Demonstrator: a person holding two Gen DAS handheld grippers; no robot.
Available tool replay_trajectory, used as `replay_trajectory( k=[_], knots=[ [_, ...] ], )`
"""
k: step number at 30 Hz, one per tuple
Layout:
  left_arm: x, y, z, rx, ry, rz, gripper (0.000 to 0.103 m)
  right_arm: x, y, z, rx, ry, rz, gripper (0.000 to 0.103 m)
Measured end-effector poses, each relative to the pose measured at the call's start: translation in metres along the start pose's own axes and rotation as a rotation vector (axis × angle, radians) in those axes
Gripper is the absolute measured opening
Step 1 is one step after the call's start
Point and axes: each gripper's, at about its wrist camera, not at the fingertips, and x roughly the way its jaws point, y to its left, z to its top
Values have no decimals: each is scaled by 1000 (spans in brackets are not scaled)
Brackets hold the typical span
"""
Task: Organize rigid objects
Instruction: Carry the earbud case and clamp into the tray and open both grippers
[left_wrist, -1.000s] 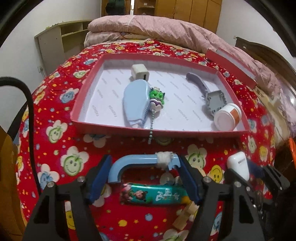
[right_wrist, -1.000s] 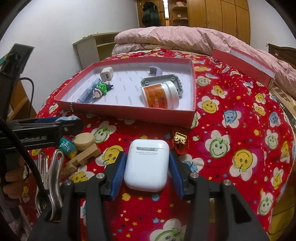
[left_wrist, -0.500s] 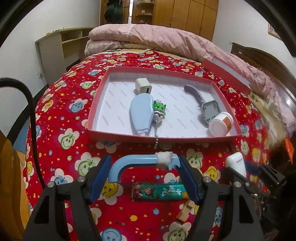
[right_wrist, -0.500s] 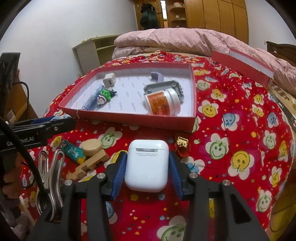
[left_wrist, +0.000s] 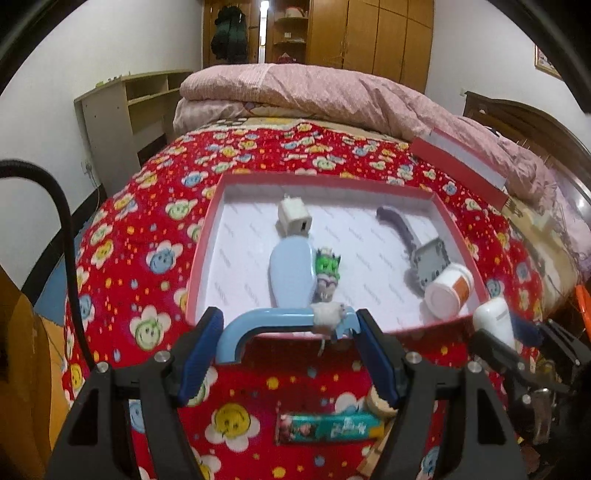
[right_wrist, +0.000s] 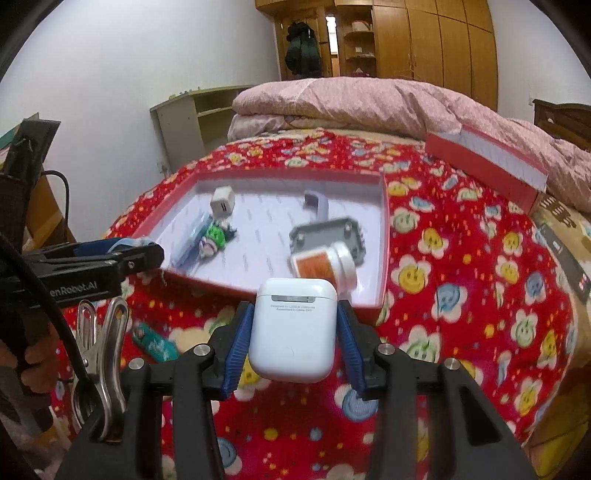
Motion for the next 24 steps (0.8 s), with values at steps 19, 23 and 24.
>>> replay_trajectory(
  k=[19,23,24],
  knots=[
    [31,-8,48,11,-8,3,76,28,-19,67,16,-58,-15,46],
    [43,-10,54,16,0,15,76,40,-23,75,24,-62,-17,46],
    [46,-10,55,17,4,15,76,43,-24,76,30,-63,-17,46]
  ],
)
